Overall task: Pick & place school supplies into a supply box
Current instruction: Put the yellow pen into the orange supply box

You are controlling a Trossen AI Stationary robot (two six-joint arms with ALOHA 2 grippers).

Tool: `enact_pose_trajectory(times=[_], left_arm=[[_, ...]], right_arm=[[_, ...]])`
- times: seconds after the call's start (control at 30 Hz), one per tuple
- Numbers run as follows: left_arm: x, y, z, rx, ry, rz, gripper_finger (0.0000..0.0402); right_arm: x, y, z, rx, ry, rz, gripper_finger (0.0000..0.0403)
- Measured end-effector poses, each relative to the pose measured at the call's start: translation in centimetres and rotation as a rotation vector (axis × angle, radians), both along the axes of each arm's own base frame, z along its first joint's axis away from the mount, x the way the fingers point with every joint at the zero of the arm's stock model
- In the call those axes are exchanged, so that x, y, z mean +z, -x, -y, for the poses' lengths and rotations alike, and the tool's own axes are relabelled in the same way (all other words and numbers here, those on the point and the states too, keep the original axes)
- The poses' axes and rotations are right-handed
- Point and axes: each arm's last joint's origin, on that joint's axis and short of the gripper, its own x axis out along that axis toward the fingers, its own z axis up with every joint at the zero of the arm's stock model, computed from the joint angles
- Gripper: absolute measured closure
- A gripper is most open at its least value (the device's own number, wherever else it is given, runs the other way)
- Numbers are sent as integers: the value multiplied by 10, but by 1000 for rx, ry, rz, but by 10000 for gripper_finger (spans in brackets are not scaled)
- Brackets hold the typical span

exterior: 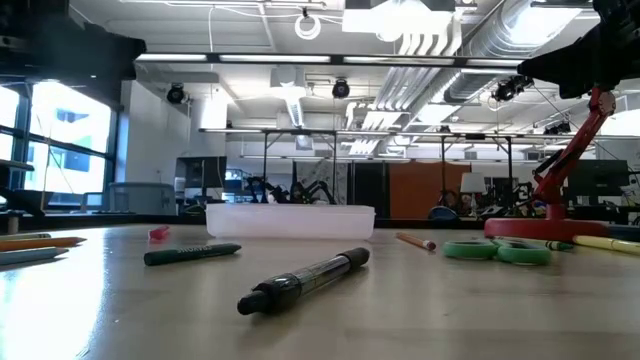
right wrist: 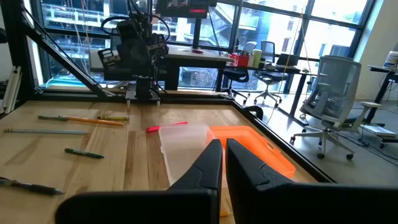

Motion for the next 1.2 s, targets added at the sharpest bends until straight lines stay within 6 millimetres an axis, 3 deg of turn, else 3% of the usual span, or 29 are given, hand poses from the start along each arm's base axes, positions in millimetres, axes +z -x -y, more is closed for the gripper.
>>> enact_pose_trajectory(times=[0.63,0.83,0.93,1.2], left_arm=[[-1,0,1,-29,2,-13,344],[11,1,-5,125,201,90,344],[14,2,-7,167,334,121,344],[5,1,-12,369,464,66,344]], right_arm=[[0,0,0,0,0,0,402],[0,0,0,0,11,-3,402],[0,0,0,4,122,-33,402],[7,0,-3,92,108,37,402]])
